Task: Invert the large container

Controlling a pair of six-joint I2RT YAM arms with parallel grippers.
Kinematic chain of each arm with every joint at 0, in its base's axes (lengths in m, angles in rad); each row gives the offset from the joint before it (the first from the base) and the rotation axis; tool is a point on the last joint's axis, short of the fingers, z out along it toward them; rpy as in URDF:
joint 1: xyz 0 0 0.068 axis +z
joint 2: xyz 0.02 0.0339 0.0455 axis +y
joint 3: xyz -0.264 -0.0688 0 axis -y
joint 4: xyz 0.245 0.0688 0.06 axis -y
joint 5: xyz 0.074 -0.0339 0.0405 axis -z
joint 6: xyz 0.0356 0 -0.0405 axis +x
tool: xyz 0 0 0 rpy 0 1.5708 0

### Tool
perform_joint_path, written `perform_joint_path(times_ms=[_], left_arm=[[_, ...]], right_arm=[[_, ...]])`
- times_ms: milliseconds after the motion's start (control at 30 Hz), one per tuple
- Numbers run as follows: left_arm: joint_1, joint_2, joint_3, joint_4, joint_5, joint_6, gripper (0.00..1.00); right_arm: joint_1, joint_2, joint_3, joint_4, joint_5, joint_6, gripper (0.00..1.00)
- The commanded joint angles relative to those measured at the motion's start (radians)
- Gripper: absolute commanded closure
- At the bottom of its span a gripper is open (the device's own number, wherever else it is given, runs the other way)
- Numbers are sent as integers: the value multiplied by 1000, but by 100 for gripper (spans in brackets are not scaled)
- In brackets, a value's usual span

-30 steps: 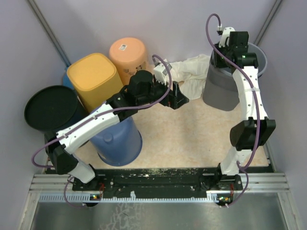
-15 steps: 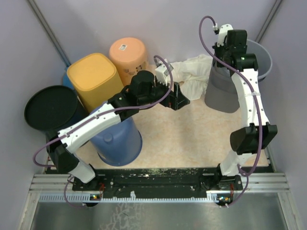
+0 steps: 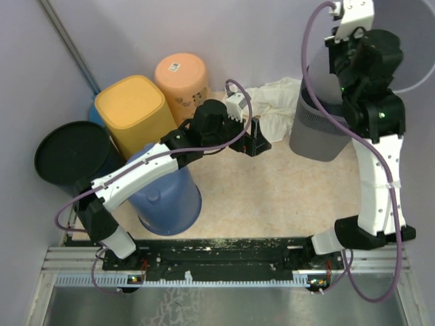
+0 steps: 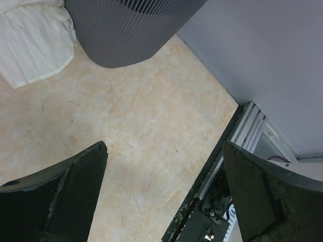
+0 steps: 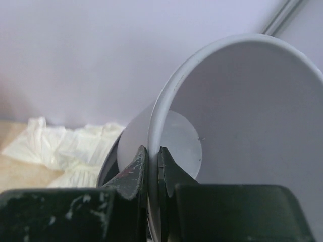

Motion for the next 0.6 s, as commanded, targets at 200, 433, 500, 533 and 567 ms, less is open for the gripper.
perform_joint_path(times_ms=[200, 433, 500, 533, 567], left_arm=[[68, -4, 87, -56, 59, -39, 0], [127, -103, 152, -85, 76, -95, 0], [131, -149, 163, -87, 39, -90, 0], [133, -173, 166, -87, 14, -86, 0], [135, -196, 165, -86, -13, -84, 0]], right_arm=[[8, -321, -77, 337, -127, 165, 100], [9, -473, -214, 354, -428, 429, 100], [9, -515, -256, 340, -487, 468, 100], [8, -540, -283, 335, -512, 489, 100], [9, -563, -307, 324, -535, 496, 100]])
